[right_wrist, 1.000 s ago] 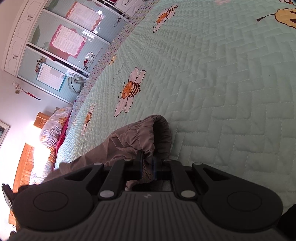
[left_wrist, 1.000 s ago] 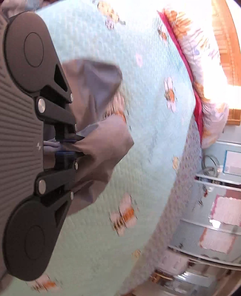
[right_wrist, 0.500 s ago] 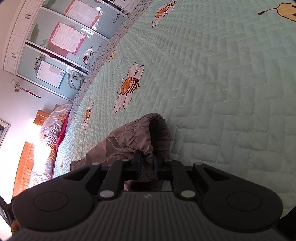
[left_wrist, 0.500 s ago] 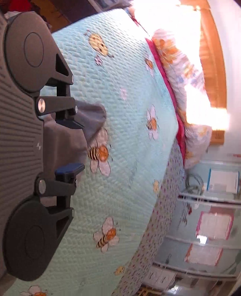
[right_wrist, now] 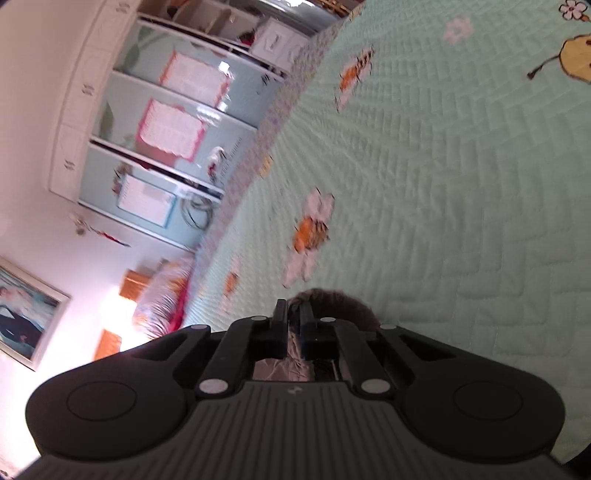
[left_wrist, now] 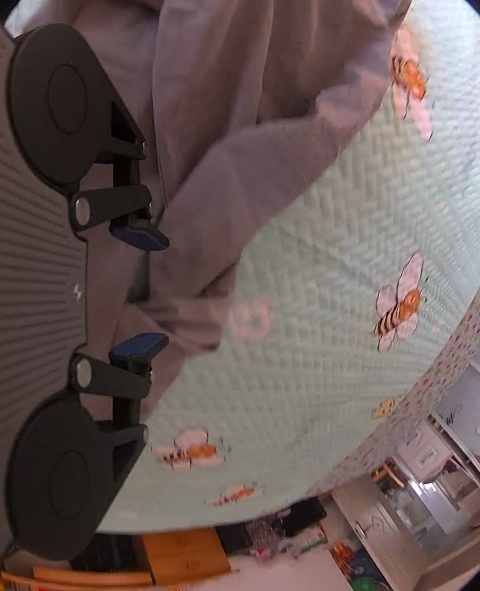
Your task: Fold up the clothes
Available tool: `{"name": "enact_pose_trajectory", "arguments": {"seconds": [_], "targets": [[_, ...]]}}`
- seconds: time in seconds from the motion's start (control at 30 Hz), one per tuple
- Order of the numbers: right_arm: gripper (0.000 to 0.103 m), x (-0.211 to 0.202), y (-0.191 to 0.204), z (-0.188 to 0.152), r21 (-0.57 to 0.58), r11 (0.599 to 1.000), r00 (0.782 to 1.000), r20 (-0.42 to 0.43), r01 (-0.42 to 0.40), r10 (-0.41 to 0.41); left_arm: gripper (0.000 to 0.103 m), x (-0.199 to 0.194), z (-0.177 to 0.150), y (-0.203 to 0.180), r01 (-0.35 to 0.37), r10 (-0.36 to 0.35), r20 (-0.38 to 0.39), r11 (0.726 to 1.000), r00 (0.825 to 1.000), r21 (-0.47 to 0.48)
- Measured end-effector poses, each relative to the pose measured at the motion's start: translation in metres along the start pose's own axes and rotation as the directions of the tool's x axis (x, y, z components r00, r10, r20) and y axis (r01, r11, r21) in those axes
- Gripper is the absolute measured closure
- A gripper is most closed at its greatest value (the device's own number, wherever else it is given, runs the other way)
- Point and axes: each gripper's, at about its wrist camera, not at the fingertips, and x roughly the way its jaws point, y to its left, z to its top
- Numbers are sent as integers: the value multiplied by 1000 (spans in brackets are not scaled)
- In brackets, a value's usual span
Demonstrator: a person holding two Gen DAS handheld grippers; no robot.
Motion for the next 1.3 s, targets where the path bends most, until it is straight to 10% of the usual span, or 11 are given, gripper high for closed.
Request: {"name": "enact_pose_trajectory", "arguments": {"seconds": [0.23,0.4,1.1,1.2,1.3], "targets": [[96,-5,-8,6,3,1000,1000,-5,10,-10,50,18,-5,-9,39,-40,-53,999,998,-24],[47,3,-15,2,-13,998,997,-49,62,-63,50,16,-9,0,31,-34,-58,998,998,-45],[68,68,0,6,-152,987,969,-246,-45,6,46,11,-13,12,39,-47,-81,994,996,-99],[98,73,13,8,-172,984,972,-233,-55,14,46,8,-13,17,40,-49,-76,993,996,-114],[98,59,32,18,-130,983,981,-161,-130,108,46,3,-12,19,45,-53,-63,992,997,-117]]}}
